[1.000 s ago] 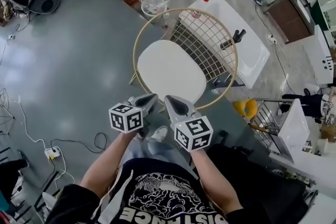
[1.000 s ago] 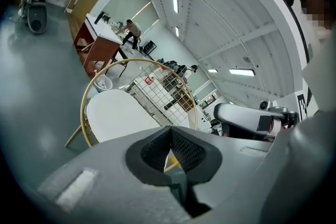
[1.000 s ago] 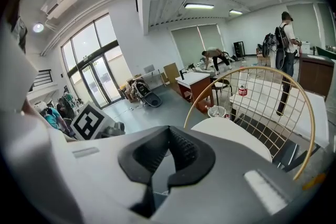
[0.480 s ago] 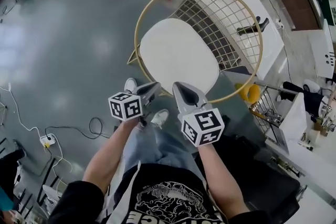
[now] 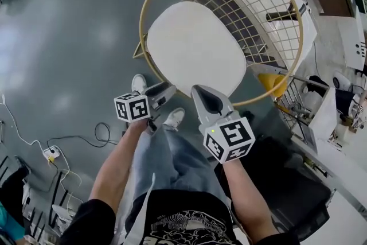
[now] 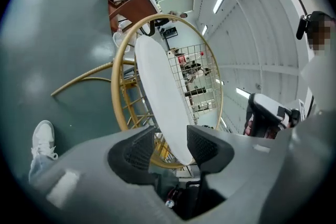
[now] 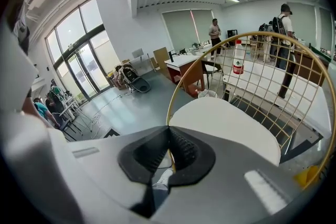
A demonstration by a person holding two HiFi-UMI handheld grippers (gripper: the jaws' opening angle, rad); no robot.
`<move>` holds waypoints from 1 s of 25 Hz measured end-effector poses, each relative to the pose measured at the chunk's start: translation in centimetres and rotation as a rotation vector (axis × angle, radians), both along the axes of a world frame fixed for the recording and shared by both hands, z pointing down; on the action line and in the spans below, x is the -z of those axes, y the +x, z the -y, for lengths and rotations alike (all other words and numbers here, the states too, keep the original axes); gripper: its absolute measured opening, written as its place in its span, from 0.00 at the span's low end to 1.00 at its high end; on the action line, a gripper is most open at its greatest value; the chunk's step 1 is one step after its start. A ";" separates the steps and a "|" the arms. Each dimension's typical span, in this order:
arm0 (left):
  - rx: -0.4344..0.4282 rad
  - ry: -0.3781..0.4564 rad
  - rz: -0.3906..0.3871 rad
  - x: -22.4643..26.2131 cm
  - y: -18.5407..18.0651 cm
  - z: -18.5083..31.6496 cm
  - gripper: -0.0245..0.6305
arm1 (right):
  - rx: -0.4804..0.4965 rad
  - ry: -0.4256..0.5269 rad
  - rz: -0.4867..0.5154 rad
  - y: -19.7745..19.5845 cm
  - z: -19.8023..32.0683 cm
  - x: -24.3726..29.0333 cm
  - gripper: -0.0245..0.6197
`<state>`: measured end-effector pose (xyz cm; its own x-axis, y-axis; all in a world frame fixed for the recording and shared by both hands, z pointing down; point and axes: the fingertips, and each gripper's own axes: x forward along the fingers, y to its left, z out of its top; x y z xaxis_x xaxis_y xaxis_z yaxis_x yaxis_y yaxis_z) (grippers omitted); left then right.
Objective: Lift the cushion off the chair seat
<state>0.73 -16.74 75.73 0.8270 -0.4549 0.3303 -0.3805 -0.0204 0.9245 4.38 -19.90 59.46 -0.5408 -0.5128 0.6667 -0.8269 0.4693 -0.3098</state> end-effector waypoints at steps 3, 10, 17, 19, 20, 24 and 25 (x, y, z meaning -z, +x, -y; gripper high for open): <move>-0.001 -0.018 -0.024 -1.1 0.5 0.3 0.34 | -0.013 -0.024 -0.006 0.3 -0.7 -0.8 0.04; -0.017 -0.030 -0.086 -1.8 2.6 1.8 0.37 | -0.062 -0.067 -0.009 1.6 -1.7 -2.3 0.04; -0.007 -0.021 -0.143 -1.6 3.9 3.4 0.23 | -0.124 -0.097 -0.022 3.3 -2.3 -3.3 0.04; -0.004 -0.052 -0.151 -1.7 4.0 3.4 0.17 | -0.149 -0.106 -0.023 3.8 -2.5 -3.4 0.04; -0.005 -0.079 -0.161 -1.5 4.0 3.1 0.15 | -0.162 -0.111 -0.021 4.1 -2.5 -3.4 0.04; 0.005 -0.113 -0.216 -0.2 4.4 3.4 0.12 | -0.202 -0.108 -0.012 4.8 -2.4 -2.8 0.04; 0.004 -0.112 -0.213 0.2 4.4 3.3 0.11 | -0.208 -0.107 -0.010 5.0 -2.5 -2.6 0.04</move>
